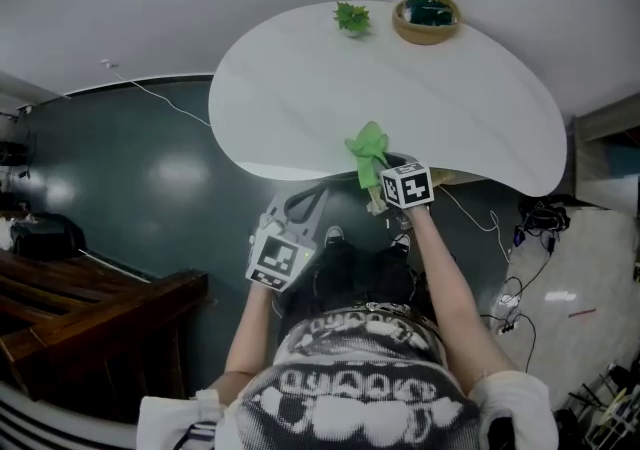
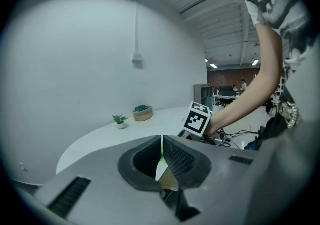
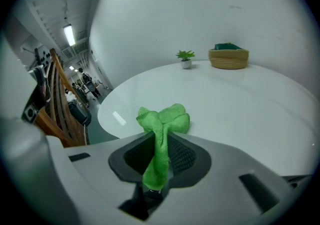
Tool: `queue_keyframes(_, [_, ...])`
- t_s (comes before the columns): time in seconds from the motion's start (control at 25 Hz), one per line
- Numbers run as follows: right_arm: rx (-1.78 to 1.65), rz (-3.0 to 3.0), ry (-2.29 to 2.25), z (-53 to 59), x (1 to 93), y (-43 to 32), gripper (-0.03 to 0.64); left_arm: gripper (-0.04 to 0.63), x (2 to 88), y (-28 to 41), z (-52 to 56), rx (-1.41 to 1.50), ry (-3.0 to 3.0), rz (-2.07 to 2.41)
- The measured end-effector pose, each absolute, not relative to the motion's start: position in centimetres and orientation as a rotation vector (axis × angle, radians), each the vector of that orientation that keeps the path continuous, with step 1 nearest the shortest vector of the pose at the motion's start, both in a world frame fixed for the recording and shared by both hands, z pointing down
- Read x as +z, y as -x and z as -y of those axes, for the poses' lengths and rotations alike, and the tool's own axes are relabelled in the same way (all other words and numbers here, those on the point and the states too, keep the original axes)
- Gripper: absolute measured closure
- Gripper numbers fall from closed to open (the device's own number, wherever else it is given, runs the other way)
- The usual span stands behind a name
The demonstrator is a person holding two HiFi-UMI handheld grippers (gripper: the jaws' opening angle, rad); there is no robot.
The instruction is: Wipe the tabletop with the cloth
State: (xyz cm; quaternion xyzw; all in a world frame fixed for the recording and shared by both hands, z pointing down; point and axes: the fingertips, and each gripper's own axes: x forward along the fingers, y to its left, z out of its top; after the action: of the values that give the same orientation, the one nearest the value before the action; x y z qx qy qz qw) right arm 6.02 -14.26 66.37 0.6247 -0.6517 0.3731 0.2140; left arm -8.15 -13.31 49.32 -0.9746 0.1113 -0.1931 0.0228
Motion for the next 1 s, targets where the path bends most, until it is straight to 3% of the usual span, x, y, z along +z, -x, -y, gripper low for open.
queue_keyframes(0.6, [1.09, 1.555, -1.973, -2.9, 65.8, -28.3, 0.538, 0.586, 48.8, -10.3, 1.9, -0.534, 3.045, -0.085])
queue_keyframes(1.0, [1.134, 1.403, -2.127, -14.2, 66.1, -38.8, 0.538, 0.586, 49.2, -18.2, -4.8, -0.536, 3.026, 0.034])
